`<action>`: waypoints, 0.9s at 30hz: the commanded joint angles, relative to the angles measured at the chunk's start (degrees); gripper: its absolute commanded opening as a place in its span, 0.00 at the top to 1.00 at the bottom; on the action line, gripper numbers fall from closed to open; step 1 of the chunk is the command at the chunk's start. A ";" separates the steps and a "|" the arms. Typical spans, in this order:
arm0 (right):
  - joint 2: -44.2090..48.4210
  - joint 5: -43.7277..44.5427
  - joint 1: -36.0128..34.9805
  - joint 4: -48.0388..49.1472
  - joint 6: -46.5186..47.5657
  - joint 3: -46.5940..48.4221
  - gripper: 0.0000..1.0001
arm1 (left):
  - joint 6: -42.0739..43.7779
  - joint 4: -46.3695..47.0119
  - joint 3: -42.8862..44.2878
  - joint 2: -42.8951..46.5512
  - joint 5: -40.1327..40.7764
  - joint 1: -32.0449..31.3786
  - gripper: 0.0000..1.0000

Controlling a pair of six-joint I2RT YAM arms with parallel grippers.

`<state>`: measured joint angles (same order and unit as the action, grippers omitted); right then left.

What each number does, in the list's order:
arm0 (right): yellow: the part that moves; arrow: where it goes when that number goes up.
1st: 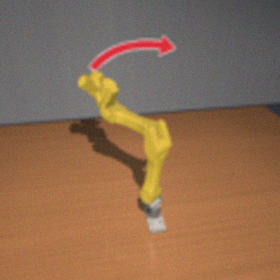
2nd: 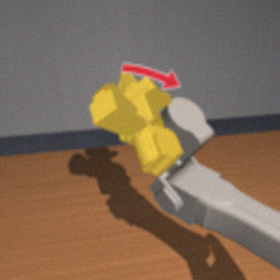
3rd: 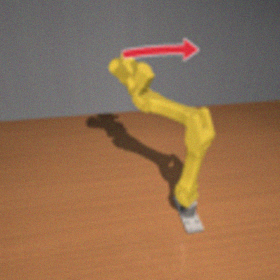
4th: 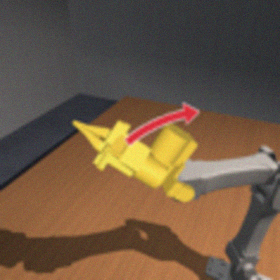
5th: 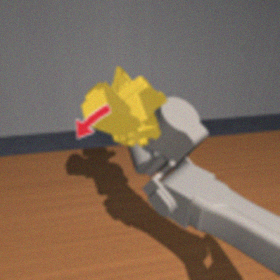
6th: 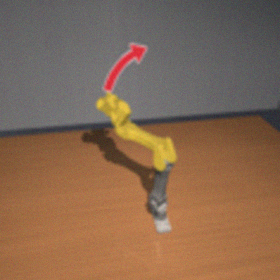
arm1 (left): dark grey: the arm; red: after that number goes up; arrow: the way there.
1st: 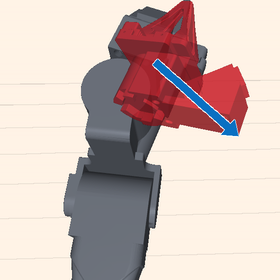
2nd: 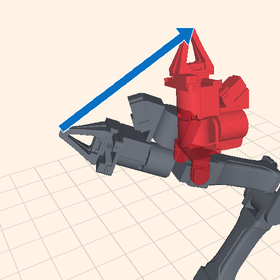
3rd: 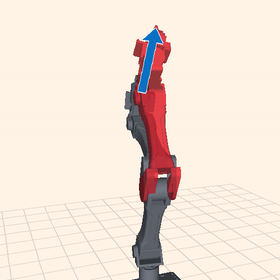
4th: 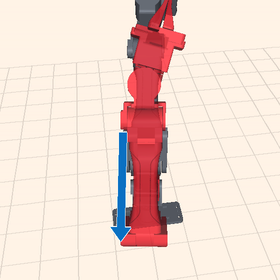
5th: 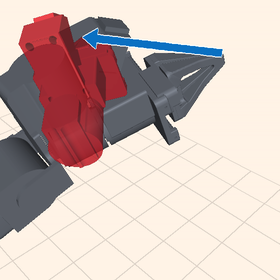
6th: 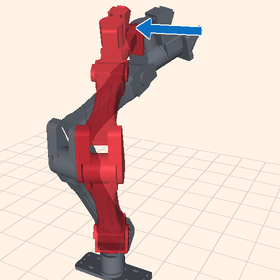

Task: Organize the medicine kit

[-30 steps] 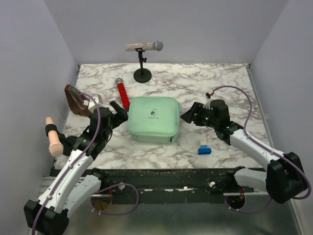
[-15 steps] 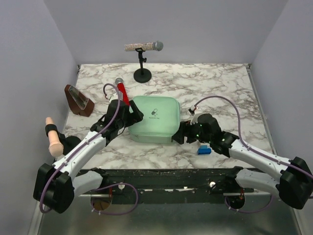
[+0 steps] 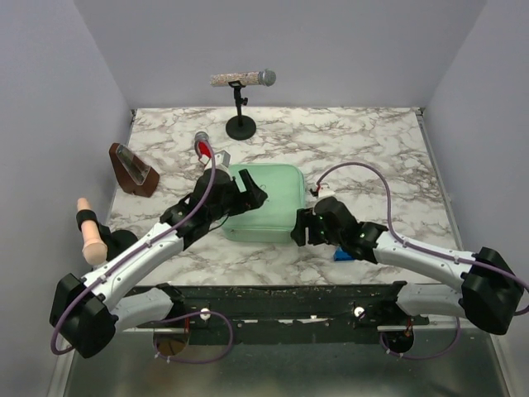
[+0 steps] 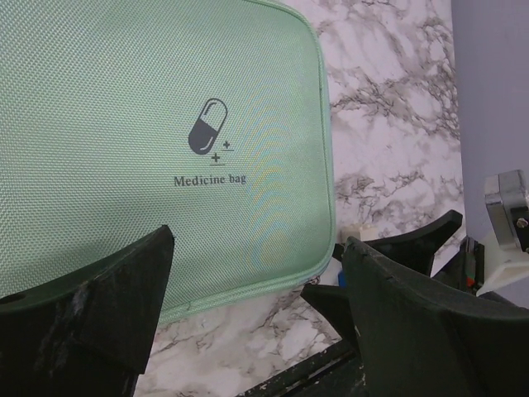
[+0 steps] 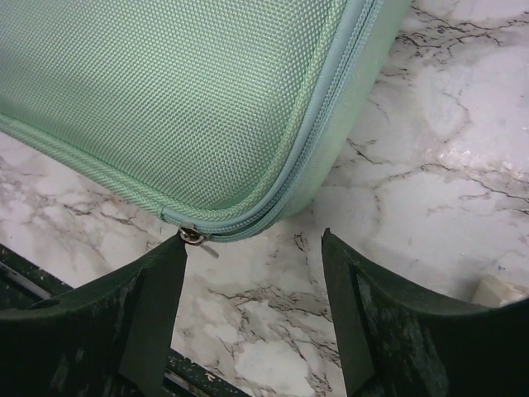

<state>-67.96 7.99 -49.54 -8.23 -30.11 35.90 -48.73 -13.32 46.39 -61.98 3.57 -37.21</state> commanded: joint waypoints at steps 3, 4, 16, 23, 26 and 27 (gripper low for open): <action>-5.50 10.63 -0.91 -5.19 -2.41 6.01 0.26 | -1.81 3.39 -2.27 -4.02 -1.37 -0.23 0.07; -6.64 14.04 -0.91 -8.52 -3.46 7.68 0.26 | -1.72 3.48 -2.36 -5.16 -1.38 -0.23 0.07; 6.43 21.91 -1.00 -19.64 -3.74 4.53 0.29 | 1.53 4.09 -4.12 -13.17 2.05 0.21 0.07; 5.32 10.29 -2.75 -8.29 5.41 4.52 0.29 | 2.24 5.24 -4.99 -13.00 1.44 0.30 0.07; 1.53 13.28 -5.74 -8.39 5.50 7.25 0.27 | 2.24 5.41 -5.43 -12.47 1.35 0.21 0.07; 0.74 13.37 -5.83 -8.12 5.41 7.86 0.26 | 2.24 5.50 -5.78 -12.29 1.35 0.30 0.07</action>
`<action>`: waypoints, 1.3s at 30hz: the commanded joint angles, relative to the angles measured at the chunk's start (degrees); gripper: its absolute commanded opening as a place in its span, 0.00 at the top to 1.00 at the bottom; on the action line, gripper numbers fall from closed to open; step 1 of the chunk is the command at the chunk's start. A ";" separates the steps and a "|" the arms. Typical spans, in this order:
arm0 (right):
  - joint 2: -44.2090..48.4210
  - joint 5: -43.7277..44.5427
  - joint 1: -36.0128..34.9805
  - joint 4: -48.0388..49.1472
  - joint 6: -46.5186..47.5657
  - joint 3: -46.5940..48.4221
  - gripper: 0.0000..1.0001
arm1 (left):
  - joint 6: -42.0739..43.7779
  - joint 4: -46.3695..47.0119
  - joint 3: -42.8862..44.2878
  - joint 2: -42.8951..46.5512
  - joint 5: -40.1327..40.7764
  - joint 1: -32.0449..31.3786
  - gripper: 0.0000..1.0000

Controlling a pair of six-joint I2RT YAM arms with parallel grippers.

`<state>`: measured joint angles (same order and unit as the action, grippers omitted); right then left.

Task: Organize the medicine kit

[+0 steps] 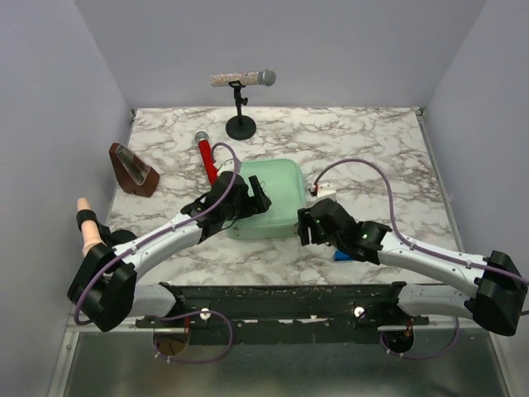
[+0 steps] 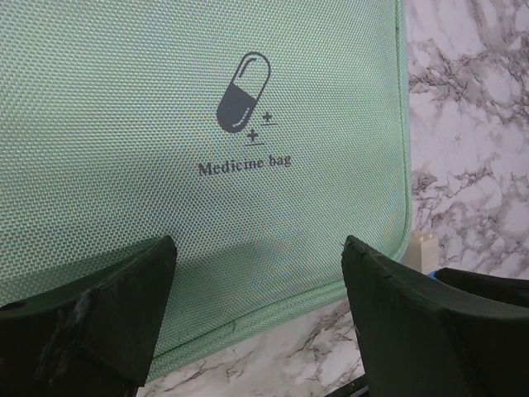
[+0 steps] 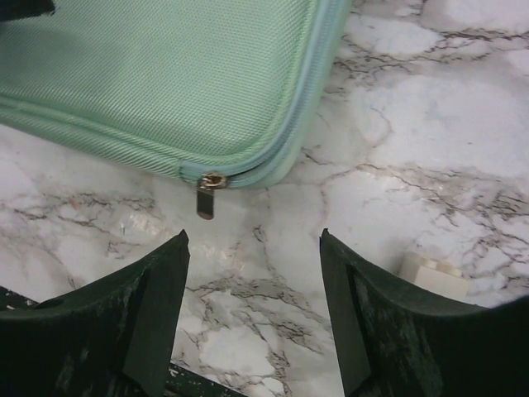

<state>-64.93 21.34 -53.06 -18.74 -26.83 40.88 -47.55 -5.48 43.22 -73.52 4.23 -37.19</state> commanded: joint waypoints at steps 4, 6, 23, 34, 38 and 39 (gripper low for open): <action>-6.87 1.59 -3.02 2.05 0.99 5.34 0.25 | 0.79 -2.00 -3.23 -0.05 0.87 0.19 0.07; -8.98 2.56 -3.28 2.04 0.64 6.31 0.25 | 0.88 -2.08 -3.41 -0.14 0.87 0.27 0.07; -9.44 22.06 -3.11 -17.11 -6.22 10.62 0.30 | 1.85 -1.82 -6.57 -0.58 2.19 1.33 0.07; -1.51 2.84 -3.81 -0.43 6.17 4.73 0.32 | 1.41 -0.33 -7.80 -0.05 0.96 1.51 0.07; -5.11 2.47 -4.33 1.78 7.40 5.70 0.30 | 1.23 -0.06 -8.42 0.65 0.78 1.51 0.07; -6.25 2.74 -4.51 2.04 7.32 6.48 0.30 | 0.97 0.03 -8.59 0.65 0.69 1.51 0.07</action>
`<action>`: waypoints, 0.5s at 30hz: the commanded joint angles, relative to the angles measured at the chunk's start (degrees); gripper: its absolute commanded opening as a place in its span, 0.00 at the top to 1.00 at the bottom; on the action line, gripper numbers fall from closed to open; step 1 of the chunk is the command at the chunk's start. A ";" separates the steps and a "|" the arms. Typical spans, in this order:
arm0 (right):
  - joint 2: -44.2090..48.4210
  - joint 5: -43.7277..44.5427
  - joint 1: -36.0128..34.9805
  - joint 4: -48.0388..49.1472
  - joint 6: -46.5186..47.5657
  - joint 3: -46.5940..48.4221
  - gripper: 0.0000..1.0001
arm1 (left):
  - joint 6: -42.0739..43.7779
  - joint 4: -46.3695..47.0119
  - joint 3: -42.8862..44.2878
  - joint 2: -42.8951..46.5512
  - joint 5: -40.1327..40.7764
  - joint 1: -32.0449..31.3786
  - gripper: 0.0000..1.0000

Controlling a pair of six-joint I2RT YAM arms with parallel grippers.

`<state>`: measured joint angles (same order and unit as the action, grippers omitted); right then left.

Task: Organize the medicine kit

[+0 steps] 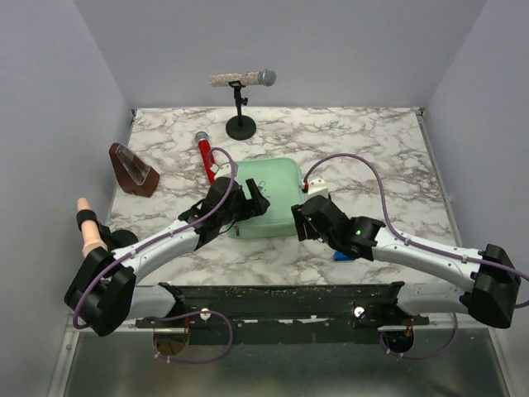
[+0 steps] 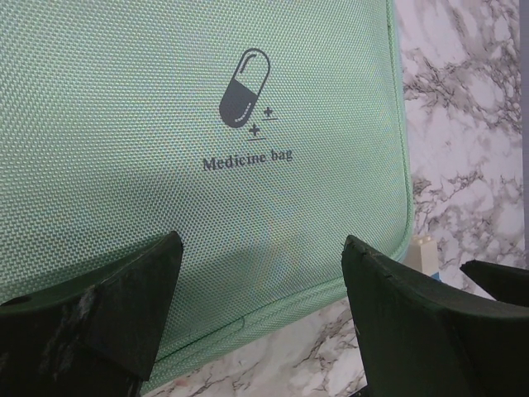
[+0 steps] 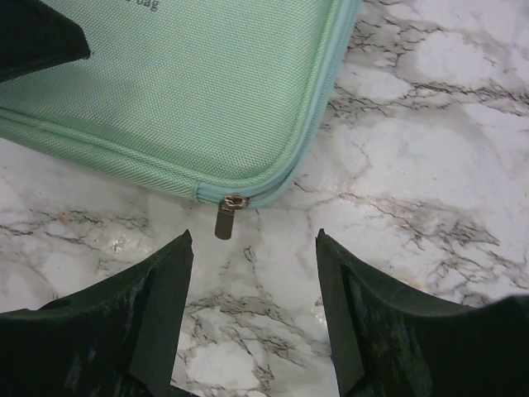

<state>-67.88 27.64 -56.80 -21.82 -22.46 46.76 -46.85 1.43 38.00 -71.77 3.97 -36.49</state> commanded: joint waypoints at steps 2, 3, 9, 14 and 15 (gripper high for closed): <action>-6.46 -2.68 -0.77 4.78 3.12 2.36 0.29 | 0.09 -6.79 -3.37 -1.09 0.69 0.81 0.07; -7.87 -1.98 -0.77 4.34 2.86 3.15 0.29 | 0.09 -6.79 -3.54 -1.18 0.69 0.81 0.07; -15.70 9.61 -0.77 -5.67 -2.67 8.52 0.29 | 0.27 -7.32 -3.98 -0.92 1.22 0.81 0.07; -11.59 13.58 -0.69 -9.72 -5.49 5.80 0.30 | 0.71 -8.37 -4.07 -1.36 2.27 1.16 0.07; -10.79 14.19 -0.60 -10.42 -5.93 5.36 0.30 | 0.62 -8.55 -4.16 -1.53 2.27 1.16 0.07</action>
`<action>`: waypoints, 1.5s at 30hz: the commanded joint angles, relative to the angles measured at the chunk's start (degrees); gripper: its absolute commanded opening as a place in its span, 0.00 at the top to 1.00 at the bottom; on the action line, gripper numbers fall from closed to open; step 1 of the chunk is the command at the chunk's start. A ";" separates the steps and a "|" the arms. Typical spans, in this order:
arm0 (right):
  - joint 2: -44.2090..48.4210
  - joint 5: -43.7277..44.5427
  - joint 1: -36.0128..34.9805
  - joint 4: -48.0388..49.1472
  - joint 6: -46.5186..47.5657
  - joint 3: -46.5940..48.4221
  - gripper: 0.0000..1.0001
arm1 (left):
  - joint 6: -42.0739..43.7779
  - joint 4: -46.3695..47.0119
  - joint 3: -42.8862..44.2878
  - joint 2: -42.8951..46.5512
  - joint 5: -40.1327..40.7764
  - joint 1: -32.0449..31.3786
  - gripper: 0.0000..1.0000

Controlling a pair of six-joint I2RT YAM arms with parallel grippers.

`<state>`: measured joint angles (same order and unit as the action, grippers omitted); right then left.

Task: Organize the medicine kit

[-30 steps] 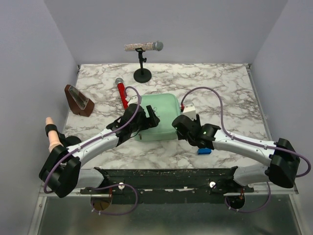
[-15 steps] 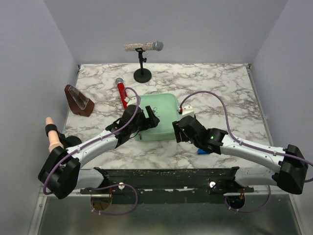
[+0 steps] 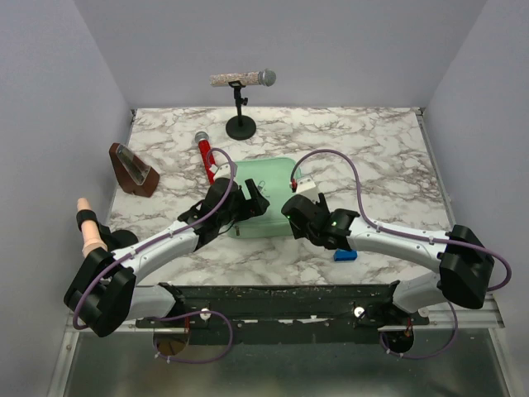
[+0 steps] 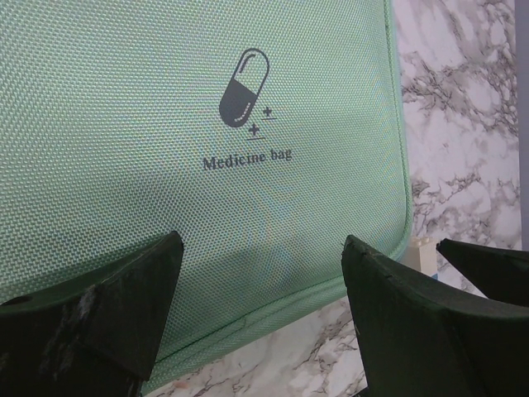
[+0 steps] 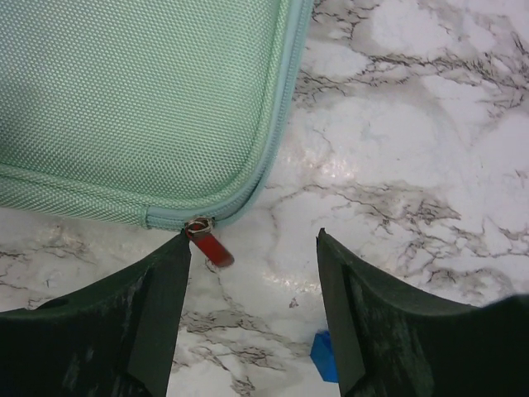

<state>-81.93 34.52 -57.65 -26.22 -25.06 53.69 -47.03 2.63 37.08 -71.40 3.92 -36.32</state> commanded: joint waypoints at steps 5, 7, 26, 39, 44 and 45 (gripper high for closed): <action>5.99 10.38 0.87 -10.08 -5.17 -2.80 0.32 | 0.79 -9.75 -3.68 -1.91 2.49 1.42 0.08; 8.09 9.78 0.96 -9.21 -4.48 -3.59 0.33 | 0.79 -9.58 -4.12 -1.64 2.41 1.51 0.08; 5.12 -10.53 0.25 10.66 8.45 -6.93 0.34 | 0.88 -9.75 -5.53 0.99 1.70 1.86 0.08; 3.62 -8.33 2.71 13.73 9.94 -10.62 0.45 | 1.58 -11.33 -5.09 1.44 2.40 2.83 0.08; 4.06 -9.21 4.12 15.67 10.29 -11.59 0.49 | 1.76 -11.69 -5.26 1.79 2.67 3.00 0.08; 4.06 -9.38 4.21 15.93 10.55 -11.50 0.49 | 1.85 -11.69 -5.26 1.70 2.67 3.00 0.08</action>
<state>-78.00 24.95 -54.17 -13.30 -15.55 42.87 -47.42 2.92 34.48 -68.53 3.16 -34.61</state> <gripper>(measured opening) 0.513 0.920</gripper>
